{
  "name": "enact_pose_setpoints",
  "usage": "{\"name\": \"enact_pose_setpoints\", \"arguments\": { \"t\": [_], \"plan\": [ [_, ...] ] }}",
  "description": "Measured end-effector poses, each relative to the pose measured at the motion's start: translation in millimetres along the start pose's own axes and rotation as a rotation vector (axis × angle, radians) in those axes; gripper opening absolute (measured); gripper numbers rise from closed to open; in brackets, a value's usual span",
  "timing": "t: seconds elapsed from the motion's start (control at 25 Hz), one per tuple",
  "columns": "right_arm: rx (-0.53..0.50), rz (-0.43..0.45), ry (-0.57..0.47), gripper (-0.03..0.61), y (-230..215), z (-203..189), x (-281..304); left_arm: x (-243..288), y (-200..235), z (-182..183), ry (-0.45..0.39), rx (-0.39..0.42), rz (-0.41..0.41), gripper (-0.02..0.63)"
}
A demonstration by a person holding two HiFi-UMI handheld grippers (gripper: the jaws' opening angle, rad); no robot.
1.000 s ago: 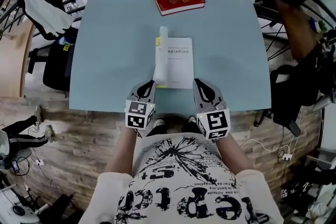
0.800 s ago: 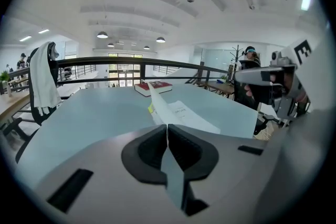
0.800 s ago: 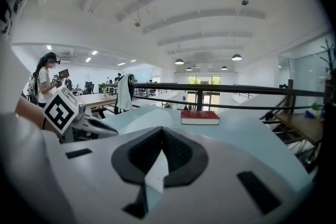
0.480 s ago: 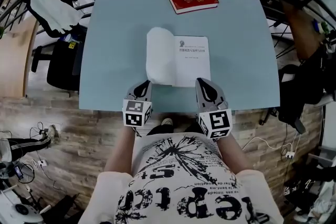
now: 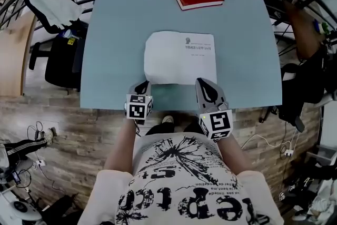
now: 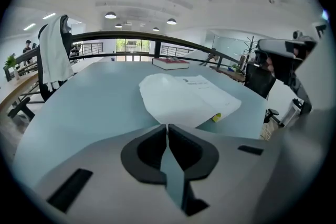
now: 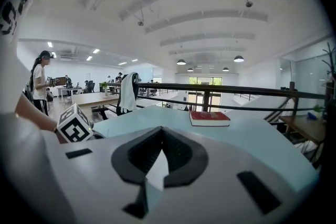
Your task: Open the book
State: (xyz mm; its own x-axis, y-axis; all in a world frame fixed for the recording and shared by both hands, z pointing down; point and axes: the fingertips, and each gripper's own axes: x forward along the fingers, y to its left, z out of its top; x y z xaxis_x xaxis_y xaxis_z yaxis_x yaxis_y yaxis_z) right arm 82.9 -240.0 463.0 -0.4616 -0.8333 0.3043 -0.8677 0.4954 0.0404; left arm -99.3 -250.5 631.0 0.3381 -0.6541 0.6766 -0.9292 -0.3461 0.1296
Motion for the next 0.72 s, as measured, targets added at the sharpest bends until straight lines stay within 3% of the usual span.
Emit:
{"name": "enact_pose_setpoints", "arguments": {
  "t": [0.2, 0.4, 0.56, 0.72],
  "plan": [
    [0.005, -0.007, 0.013, 0.012, 7, -6, -2, 10, 9, -12, 0.053, -0.040, 0.007, 0.029],
    [-0.010, -0.013, 0.023, 0.012, 9, -7, -7, 12, 11, -18, 0.083, -0.009, 0.000, 0.043],
    [-0.014, -0.023, 0.016, 0.012, 4, -5, -10, 3, 13, -16, 0.064, -0.036, 0.008, 0.095],
    [-0.016, -0.022, -0.005, 0.012, 2, 0, -12, -11, 7, 1, 0.013, 0.028, 0.014, 0.092]
  ]
}}
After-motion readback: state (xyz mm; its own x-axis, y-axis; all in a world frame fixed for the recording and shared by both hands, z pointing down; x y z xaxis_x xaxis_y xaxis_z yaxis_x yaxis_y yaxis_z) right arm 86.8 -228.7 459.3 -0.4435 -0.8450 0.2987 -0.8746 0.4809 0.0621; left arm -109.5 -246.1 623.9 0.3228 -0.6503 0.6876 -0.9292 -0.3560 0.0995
